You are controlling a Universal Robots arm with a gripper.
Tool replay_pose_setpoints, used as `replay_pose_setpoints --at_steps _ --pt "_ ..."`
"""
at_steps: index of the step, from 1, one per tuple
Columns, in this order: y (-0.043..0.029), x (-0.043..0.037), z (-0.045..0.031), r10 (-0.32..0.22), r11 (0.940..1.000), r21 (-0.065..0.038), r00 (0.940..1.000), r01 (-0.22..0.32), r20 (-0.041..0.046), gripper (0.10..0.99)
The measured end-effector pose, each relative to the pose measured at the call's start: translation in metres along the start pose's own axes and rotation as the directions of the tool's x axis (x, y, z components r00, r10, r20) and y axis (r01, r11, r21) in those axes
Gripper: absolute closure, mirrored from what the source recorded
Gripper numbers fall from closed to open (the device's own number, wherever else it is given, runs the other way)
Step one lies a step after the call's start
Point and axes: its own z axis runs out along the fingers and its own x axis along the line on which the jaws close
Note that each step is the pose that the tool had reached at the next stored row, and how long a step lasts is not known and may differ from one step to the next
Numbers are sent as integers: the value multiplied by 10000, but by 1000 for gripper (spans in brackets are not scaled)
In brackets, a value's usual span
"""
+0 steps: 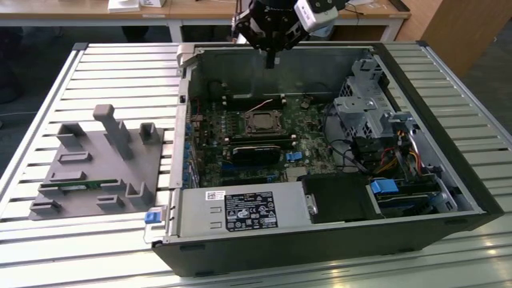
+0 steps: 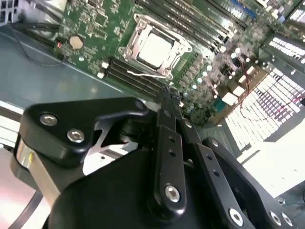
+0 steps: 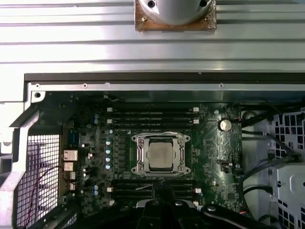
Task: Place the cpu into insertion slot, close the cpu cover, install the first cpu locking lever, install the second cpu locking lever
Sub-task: 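Install the first cpu locking lever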
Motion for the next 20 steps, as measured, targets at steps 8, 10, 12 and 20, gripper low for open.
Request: replay_pose_setpoints --at_steps 8,10,12,20 --pt "-6 -1 63 1 10000 3 10000 -1 1 980" --pt "-8 -1 88 -12 10000 3 10000 12 0 980" --pt "-10 -1 108 -65 10000 5 10000 65 -5 980" --pt "-16 -1 176 -102 9999 7 9999 102 -9 980"
